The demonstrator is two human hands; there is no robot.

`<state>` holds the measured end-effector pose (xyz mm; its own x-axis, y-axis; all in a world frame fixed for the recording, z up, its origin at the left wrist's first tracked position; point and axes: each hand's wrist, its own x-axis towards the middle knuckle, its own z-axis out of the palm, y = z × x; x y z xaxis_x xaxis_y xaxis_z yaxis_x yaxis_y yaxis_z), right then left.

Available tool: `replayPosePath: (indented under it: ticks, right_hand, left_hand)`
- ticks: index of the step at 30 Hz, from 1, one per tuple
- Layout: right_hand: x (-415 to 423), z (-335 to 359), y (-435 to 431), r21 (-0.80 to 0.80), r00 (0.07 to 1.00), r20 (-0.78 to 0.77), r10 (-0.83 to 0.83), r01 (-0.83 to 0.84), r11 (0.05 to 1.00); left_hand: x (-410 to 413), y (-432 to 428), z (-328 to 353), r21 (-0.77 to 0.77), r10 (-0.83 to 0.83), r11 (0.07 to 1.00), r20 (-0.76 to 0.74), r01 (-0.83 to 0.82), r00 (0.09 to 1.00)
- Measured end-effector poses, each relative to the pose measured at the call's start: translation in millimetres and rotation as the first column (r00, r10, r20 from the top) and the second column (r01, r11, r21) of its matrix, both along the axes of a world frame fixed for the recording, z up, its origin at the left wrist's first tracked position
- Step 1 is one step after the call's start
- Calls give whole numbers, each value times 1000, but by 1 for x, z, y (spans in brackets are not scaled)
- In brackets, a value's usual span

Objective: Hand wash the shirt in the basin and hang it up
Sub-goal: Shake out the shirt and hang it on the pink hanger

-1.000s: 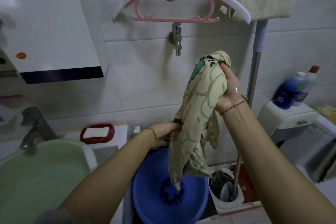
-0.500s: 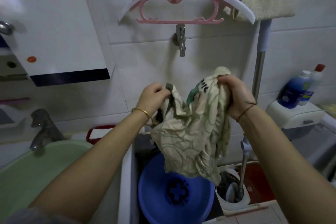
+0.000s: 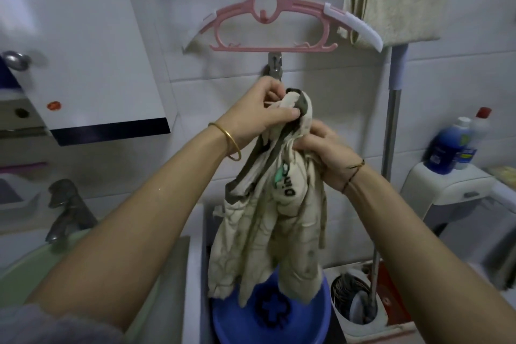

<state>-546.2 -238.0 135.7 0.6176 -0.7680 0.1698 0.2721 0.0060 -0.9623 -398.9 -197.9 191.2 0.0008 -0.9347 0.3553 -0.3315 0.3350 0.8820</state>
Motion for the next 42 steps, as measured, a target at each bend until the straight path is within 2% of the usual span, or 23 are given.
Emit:
replayPosePath:
  ticks: [2,4,6,8,9,13,15,17,19,20,22,23,24,25,27,28,29,30,32,34,38,42]
  right_hand:
    - [3,2,0,39,990,87,-113,110,993]
    - [3,5,1,87,977,142,-160,149,985]
    - [2,8,2,124,968,197,-156,133,983]
    - [2,10,3,152,962,235,-137,103,983]
    - [2,11,3,167,961,242,-137,98,981]
    - [0,13,-1,216,950,243,-198,146,965]
    - [-4,12,-6,255,938,235,-255,194,947]
    - [-6,9,-11,300,931,202,-303,236,924]
    - [-6,7,-14,345,924,164,-346,275,897]
    - [-6,7,-15,351,918,143,-371,304,886]
    - [-7,7,-17,321,903,113,-415,362,875]
    - [-9,7,-18,292,897,100,-430,387,875]
    - [-11,7,-20,261,891,74,-447,416,871]
    - [-13,7,-21,229,894,44,-447,426,875]
    - [-14,7,-21,172,904,-73,-422,428,887]
    - [-14,8,-19,149,903,-147,-404,424,894]
    - [-13,9,-19,129,905,-209,-371,401,907]
    - [-12,9,-19,113,902,-264,-343,382,917]
    - [-11,11,-21,88,883,-346,-317,367,926]
    - [-11,13,-22,-10,833,-442,-333,367,930]
    - [-16,8,-22,-241,632,-682,-368,280,929]
    - [-19,5,-20,-347,520,-745,-418,233,908]
  left_hand:
    - [8,1,-9,141,31,990,-159,-8,987]
    - [20,7,-22,394,8,914,-250,94,968]
    - [31,13,-42,624,-47,771,-143,127,989]
    - [39,14,-60,715,-85,698,60,16,995]
    - [41,14,-65,718,-64,695,119,-41,991]
    - [39,15,-60,728,71,663,173,-176,982]
    - [39,18,-51,713,59,649,300,-265,952]
    - [38,19,-35,676,75,650,396,-346,915]
    - [33,21,-17,577,157,692,466,-434,871]
    - [31,22,-8,481,203,709,560,-515,803]
    - [36,20,7,209,303,711,771,-672,560]
    - [41,18,13,100,379,703,785,-704,491]
    - [47,17,20,59,447,694,746,-717,494]
    - [51,18,27,86,507,694,646,-714,571]
    - [50,22,41,249,569,751,227,-612,790]
    - [48,24,47,363,555,779,-20,-511,831]
    - [44,25,54,450,516,804,-199,-390,833]
    - [42,25,59,494,475,820,-302,-291,827]
    - [40,26,71,538,392,830,-379,-145,838]
    - [40,27,82,546,334,836,-416,-61,846]
    - [29,25,96,485,277,874,-473,-14,836]
    - [10,22,105,450,237,893,-522,28,819]
